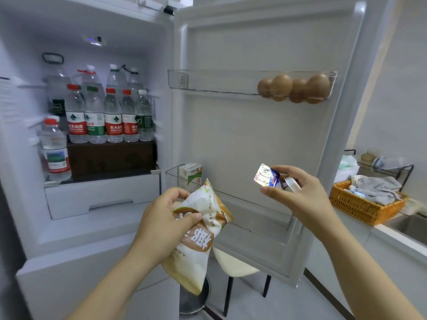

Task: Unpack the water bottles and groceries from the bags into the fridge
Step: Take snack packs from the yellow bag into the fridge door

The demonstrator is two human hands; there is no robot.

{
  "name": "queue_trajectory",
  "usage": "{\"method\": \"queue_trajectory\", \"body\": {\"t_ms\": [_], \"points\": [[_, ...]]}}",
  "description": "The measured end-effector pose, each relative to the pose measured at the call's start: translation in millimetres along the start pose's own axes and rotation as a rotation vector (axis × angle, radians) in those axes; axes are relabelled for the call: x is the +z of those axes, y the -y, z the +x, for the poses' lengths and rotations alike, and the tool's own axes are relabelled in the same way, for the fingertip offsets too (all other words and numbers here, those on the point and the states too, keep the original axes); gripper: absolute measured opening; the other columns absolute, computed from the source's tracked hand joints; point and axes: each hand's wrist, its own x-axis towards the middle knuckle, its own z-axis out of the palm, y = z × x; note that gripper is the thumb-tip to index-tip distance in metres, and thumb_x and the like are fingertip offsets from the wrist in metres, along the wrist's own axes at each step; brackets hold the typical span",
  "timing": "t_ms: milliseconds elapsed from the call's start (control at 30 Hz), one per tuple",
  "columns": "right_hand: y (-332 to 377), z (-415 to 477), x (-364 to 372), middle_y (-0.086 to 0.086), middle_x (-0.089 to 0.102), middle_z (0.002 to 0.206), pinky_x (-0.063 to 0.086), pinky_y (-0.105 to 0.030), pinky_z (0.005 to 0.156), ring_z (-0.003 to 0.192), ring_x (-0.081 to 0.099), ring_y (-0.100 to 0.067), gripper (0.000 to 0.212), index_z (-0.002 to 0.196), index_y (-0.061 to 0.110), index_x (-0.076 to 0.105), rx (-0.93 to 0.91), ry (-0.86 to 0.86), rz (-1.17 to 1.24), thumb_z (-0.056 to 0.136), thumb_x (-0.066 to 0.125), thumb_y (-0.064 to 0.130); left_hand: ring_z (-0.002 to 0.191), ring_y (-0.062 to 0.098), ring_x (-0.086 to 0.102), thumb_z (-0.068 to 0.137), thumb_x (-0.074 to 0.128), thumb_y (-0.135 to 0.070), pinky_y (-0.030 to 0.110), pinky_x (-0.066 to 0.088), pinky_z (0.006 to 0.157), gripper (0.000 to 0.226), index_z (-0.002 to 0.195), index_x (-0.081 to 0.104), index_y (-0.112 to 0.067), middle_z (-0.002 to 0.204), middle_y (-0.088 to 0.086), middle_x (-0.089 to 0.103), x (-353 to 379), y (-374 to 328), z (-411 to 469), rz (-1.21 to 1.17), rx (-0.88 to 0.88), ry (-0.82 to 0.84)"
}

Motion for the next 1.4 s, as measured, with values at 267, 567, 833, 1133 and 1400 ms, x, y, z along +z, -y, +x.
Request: {"method": "queue_trajectory", "body": {"t_ms": [267,567,833,1133,1400], "points": [[-44,66,22,0.015,0.069,0.093,0.042,-0.001,0.064,0.078,0.059,0.014,0.033,0.1,0.03,0.068,0.026,0.079,-0.01,0.072,0.081,0.019,0.068,0.002,0.065,0.067,0.083,-0.022,0.024,0.049,0.06,0.021,0.08,0.066,-0.026,0.075,-0.012,0.07,17,-21,91,0.259,0.113,0.009],[-78,78,40,0.02,0.066,0.088,0.039,0.001,0.062,0.079,0.057,0.017,0.03,0.092,0.034,0.065,0.124,0.052,-0.053,0.072,0.081,0.02,0.076,0.012,0.066,0.065,0.083,-0.026,0.036,0.055,0.075,0.024,0.086,0.07,-0.024,0.079,-0.008,0.07,23,-28,179,0.466,0.215,0.122],[-88,78,38,0.012,0.069,0.09,0.042,-0.011,0.064,0.083,0.06,-0.001,0.034,0.099,0.03,0.069,0.224,0.023,-0.156,0.069,0.082,0.023,0.092,0.015,0.059,0.072,0.077,-0.029,0.024,0.043,0.069,0.032,0.102,0.067,-0.025,0.101,-0.006,0.067,71,-39,230,0.962,0.564,0.461],[-91,78,39,0.015,0.07,0.088,0.042,-0.006,0.061,0.08,0.061,0.005,0.031,0.095,0.034,0.069,0.248,0.046,-0.239,0.068,0.082,0.03,0.08,0.011,0.05,0.072,0.074,-0.042,0.023,0.036,0.064,0.032,0.098,0.066,-0.025,0.092,-0.009,0.062,84,-20,235,1.058,0.741,0.574],[-90,79,38,0.018,0.069,0.09,0.041,-0.007,0.059,0.08,0.06,0.007,0.032,0.096,0.037,0.068,0.273,0.049,-0.281,0.067,0.082,0.032,0.086,0.01,0.055,0.069,0.074,-0.049,0.025,0.044,0.068,0.043,0.106,0.06,-0.031,0.088,-0.016,0.055,46,-22,238,0.973,0.651,0.497]]}}
